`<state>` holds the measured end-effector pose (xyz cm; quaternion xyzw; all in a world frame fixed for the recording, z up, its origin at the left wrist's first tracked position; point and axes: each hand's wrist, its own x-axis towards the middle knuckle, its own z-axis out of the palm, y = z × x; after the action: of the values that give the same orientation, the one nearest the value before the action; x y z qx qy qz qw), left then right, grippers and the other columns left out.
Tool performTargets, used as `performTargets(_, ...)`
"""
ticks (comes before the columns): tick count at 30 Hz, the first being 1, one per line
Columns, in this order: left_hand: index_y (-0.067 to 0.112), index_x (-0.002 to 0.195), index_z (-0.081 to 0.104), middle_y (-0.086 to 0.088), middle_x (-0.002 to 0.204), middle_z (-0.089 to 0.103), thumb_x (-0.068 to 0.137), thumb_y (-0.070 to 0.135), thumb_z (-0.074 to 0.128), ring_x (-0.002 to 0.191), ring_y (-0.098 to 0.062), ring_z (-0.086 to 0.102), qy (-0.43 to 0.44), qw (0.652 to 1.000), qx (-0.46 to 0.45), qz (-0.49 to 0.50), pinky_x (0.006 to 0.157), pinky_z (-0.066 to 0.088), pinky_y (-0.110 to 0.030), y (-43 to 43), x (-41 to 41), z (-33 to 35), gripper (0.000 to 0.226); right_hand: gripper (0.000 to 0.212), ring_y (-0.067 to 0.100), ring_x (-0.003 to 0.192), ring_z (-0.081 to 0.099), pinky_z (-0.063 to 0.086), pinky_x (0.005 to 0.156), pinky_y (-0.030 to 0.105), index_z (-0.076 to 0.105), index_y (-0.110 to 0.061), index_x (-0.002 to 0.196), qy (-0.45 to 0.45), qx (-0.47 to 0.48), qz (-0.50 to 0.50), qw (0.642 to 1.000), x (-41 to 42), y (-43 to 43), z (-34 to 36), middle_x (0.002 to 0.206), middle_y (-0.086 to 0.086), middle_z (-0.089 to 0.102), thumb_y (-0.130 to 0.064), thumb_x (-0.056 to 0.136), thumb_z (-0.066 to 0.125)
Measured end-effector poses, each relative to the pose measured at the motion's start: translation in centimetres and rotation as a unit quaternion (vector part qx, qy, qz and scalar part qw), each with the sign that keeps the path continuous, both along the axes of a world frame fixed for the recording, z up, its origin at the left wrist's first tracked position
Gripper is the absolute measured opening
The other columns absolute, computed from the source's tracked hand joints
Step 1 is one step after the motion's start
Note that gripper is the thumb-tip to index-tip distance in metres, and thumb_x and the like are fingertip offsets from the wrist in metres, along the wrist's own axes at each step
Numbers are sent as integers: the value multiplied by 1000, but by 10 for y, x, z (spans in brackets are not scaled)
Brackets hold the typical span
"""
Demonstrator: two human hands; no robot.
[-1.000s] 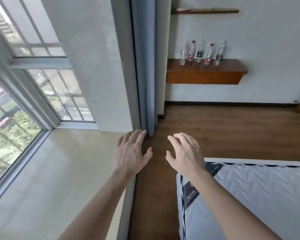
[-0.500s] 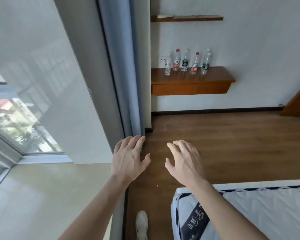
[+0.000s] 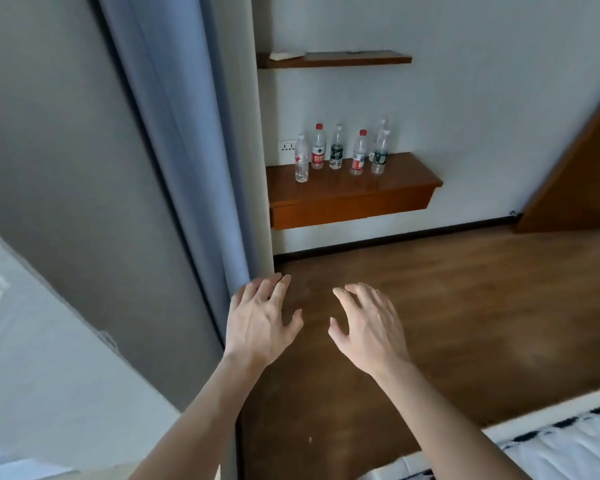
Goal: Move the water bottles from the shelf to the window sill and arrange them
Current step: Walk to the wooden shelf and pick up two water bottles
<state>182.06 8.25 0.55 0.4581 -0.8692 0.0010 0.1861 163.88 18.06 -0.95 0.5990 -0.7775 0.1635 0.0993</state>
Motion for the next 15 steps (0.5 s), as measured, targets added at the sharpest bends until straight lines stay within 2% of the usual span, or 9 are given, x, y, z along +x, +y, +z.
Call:
performTargets(5,24,137,53,1,134,60,87,55,49,125,-25,54,5,1000,9,-30,105,43,-46,-54,-37,-5,59,48,25,120,59,48,104,42,62,-21,129,-4,6,-33,999,-33,-45,0,128,5,63,-43,86,62)
performTargets(10,27,143,45,3,144,52,90,58,44,134,-21,46,-12,998,26,-50,111,38,-47,-112,-79,-19,61,47,23,118,60,48,104,40,64,-21,127,-15,6,-59,998,-71,-91,-9,124,3,64,-40,85,65)
performTargets(15,29,143,44,5,145,51,90,59,46,134,-20,45,-17,998,20,-50,112,36,-43,-173,-134,-27,61,48,23,123,59,47,106,41,64,-22,129,-22,23,-76,997,-124,-148,-25,128,4,65,-44,86,68)
